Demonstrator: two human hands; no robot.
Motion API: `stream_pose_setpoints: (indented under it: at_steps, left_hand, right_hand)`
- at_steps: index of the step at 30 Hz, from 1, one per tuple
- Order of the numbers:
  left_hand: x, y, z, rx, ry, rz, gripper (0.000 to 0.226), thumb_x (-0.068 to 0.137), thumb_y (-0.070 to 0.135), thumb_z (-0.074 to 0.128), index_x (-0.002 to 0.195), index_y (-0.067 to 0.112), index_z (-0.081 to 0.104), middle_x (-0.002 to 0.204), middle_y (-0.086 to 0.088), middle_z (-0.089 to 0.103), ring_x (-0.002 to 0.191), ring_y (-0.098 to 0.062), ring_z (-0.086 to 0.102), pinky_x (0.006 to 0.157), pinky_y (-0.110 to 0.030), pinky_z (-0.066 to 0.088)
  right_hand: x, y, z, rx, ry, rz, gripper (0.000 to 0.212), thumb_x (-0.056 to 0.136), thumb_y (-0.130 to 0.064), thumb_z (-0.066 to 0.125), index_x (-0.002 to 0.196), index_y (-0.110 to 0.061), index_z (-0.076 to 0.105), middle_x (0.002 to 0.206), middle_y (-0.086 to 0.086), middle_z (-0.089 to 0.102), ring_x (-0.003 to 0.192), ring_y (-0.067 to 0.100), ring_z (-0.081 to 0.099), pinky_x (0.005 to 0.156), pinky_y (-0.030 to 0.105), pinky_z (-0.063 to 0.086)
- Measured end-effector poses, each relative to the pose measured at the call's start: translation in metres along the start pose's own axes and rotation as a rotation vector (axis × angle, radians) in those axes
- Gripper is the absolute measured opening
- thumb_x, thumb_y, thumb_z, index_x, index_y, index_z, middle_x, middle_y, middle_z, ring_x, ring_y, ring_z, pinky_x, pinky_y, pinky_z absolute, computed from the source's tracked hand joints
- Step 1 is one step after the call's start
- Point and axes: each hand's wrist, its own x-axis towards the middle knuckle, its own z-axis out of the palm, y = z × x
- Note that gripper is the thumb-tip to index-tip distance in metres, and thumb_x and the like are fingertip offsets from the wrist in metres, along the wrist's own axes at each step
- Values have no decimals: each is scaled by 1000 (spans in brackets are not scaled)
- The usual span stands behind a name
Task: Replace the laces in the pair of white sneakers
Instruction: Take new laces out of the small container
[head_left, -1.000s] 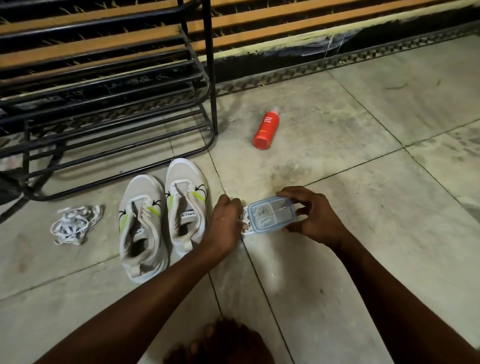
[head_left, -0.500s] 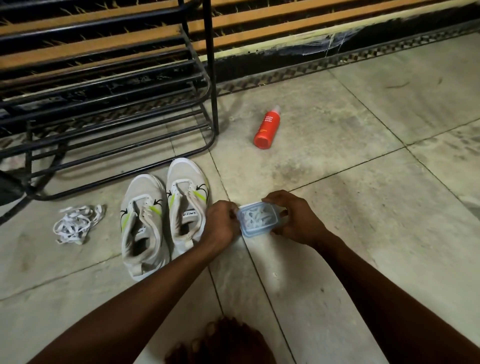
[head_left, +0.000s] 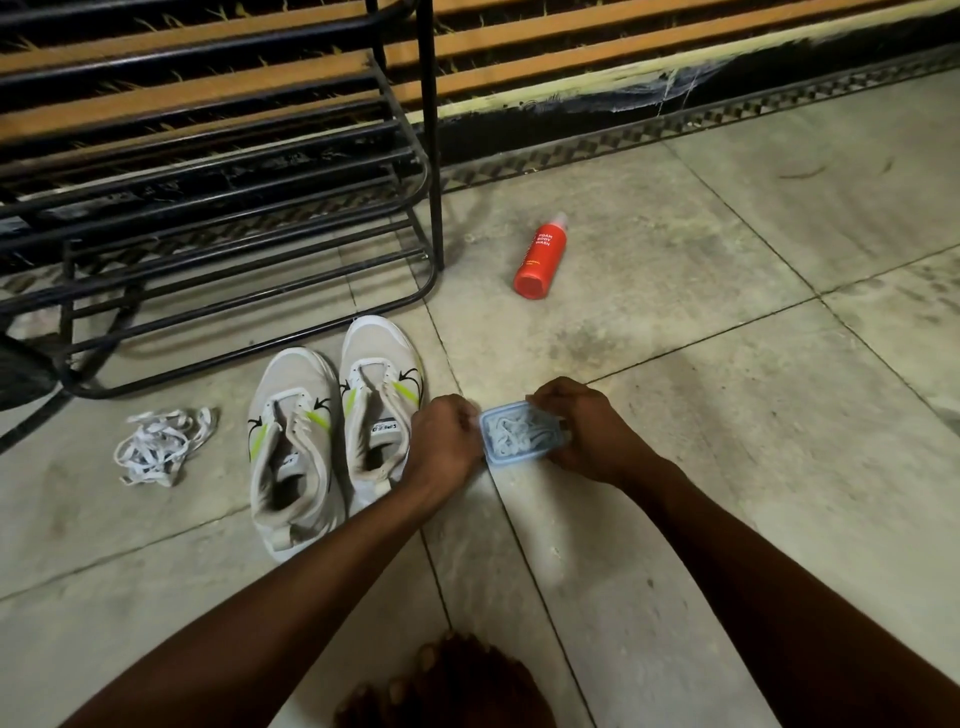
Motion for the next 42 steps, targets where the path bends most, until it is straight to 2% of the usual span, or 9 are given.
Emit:
stream_pose_setpoints:
  at_steps: [6, 12, 14, 22, 26, 31, 35, 39, 42]
  left_hand:
    - [-8, 4, -5, 29, -52, 170, 19, 72, 5, 81, 89, 13, 79, 86, -6, 78, 82, -19, 72, 76, -30, 56]
    - [1, 1, 3, 104, -136, 125, 24, 82, 1, 68, 103, 5, 78, 102, -12, 76, 96, -23, 72, 84, -34, 59]
    - [5, 2, 5, 179, -184, 115, 24, 82, 2, 74, 106, 4, 76, 104, -15, 74, 98, -26, 71, 84, -31, 57]
    - [11, 3, 6, 338, -313, 89, 65, 74, 21, 89, 130, 11, 58, 133, -17, 52, 122, -32, 55, 97, -30, 46]
    - [18, 7, 8, 410, -356, 125, 59, 75, 20, 88, 123, 11, 55, 131, -17, 52, 118, -33, 57, 81, -27, 38]
    - [19, 5, 11, 483, -406, 171, 58, 79, 24, 84, 123, 10, 50, 135, -18, 46, 122, -35, 52, 89, -32, 43]
    - [14, 1, 15, 502, -414, 212, 52, 85, 24, 78, 125, 7, 50, 136, -20, 47, 122, -34, 53, 97, -36, 46]
    - [13, 1, 15, 473, -397, 194, 52, 83, 24, 80, 124, 9, 51, 133, -17, 46, 119, -32, 54, 92, -32, 45]
    - [15, -1, 17, 449, -379, 164, 52, 80, 21, 81, 121, 11, 51, 131, -15, 46, 115, -31, 56, 86, -31, 44]
  right_hand:
    - [2, -2, -3, -73, -51, 0, 49, 74, -12, 80, 121, -2, 69, 114, 16, 64, 103, 32, 64, 94, 38, 51]
    - [6, -2, -7, -194, -148, 89, 75, 67, -21, 86, 137, -16, 59, 125, 4, 59, 111, 23, 60, 91, 36, 53]
    - [6, -3, -6, -183, -161, 98, 78, 66, -19, 88, 138, -14, 58, 127, 4, 58, 112, 23, 61, 93, 34, 51]
    - [15, -10, -9, -234, -227, 122, 80, 65, -22, 90, 138, -14, 58, 124, 6, 54, 110, 24, 59, 90, 31, 49]
    - [19, -13, -10, -275, -264, 117, 78, 66, -23, 90, 136, -14, 58, 123, 7, 53, 107, 25, 59, 88, 32, 49]
    - [13, -12, -8, -241, -253, 113, 66, 72, -20, 85, 133, -8, 60, 125, 9, 52, 107, 27, 62, 92, 36, 51]
    - [12, -11, -10, -215, -258, 123, 74, 69, -18, 87, 138, -12, 58, 127, 7, 53, 110, 25, 60, 94, 29, 49]
    - [12, -10, -11, -148, -242, 157, 81, 64, -18, 92, 138, -11, 59, 126, 7, 55, 111, 23, 59, 93, 25, 47]
    - [12, 2, -4, 35, -165, 242, 73, 55, -14, 97, 120, -3, 65, 118, 9, 63, 103, 22, 63, 83, 28, 53]
